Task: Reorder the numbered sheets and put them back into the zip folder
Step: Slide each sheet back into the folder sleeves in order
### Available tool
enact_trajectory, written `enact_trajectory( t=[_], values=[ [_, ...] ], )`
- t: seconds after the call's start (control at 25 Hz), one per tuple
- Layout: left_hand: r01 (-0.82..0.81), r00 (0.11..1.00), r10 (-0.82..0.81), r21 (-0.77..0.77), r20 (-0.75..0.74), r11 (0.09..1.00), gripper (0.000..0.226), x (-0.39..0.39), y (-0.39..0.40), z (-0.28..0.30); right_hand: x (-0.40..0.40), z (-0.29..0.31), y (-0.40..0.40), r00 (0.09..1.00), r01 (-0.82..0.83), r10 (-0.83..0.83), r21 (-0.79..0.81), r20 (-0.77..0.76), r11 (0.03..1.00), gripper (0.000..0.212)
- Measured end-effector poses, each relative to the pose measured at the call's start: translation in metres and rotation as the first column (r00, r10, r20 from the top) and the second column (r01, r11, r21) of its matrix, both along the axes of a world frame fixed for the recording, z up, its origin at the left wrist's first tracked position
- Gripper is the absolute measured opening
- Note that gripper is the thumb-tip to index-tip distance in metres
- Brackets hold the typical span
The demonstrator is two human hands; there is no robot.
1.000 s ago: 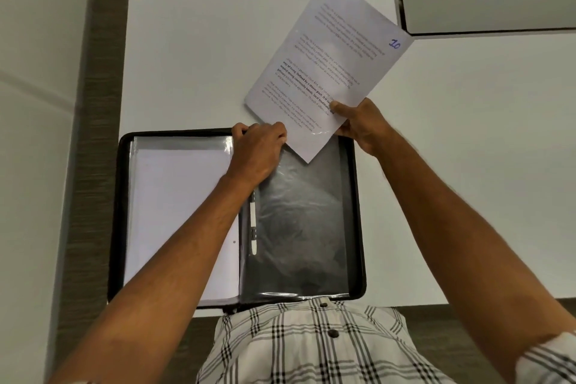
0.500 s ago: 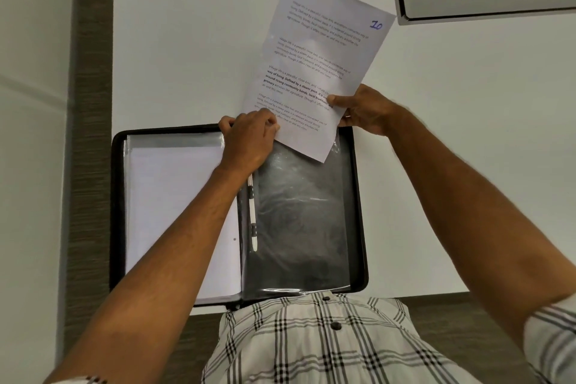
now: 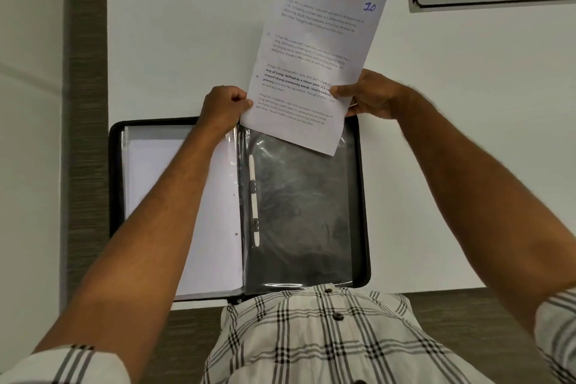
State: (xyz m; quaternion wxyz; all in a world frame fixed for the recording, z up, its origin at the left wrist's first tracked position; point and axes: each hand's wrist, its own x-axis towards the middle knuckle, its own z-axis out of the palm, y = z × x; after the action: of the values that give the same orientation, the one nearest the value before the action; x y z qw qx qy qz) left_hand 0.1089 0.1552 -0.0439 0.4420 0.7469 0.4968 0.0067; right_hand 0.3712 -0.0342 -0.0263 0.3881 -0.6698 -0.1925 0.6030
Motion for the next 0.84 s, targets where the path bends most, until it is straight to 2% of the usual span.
enact_trajectory(
  t=[0.08, 0.2, 0.36, 0.44, 0.56, 0.68, 0.84],
  values=[
    [0.082, 0.996, -0.080, 0.036, -0.049, 0.996, 0.011, 0.000, 0.001, 0.000, 0.000, 0.000, 0.003, 0.994, -0.031, 0.034, -0.029, 0.107, 0.999, 0.040],
    [0.115, 0.991, -0.115, 0.004, -0.067, 0.993, 0.014, 0.000, 0.005, 0.003, -0.001, 0.000, 0.007, 0.971, -0.059, 0.071, -0.057, 0.228, 0.997, 0.034],
    [0.201, 0.966, -0.200, -0.013, -0.161, 0.980, 0.024, -0.003, 0.015, 0.003, 0.001, 0.002, 0.010, 0.938, -0.162, 0.178, -0.079, 0.298, 0.984, 0.037],
    [0.194, 0.969, -0.202, -0.065, -0.143, 0.979, 0.021, -0.004, 0.016, 0.005, 0.002, 0.002, 0.011, 0.921, -0.206, 0.225, -0.093, 0.318, 0.974, 0.042],
    [0.029, 1.000, -0.027, -0.162, 0.015, 0.986, 0.018, 0.001, 0.010, 0.007, 0.002, 0.002, 0.012, 0.904, -0.236, 0.257, -0.101, 0.342, 0.966, 0.038],
    [-0.131, 0.981, 0.159, -0.217, 0.115, 0.967, 0.016, 0.008, 0.006, 0.005, 0.000, 0.002, 0.016, 0.886, -0.292, 0.319, -0.131, 0.335, 0.947, 0.032],
    [-0.178, 0.970, 0.209, -0.221, 0.125, 0.959, 0.009, 0.007, 0.006, -0.002, -0.003, -0.001, 0.018, 0.848, -0.388, 0.431, -0.195, 0.307, 0.901, 0.044]
  ],
)
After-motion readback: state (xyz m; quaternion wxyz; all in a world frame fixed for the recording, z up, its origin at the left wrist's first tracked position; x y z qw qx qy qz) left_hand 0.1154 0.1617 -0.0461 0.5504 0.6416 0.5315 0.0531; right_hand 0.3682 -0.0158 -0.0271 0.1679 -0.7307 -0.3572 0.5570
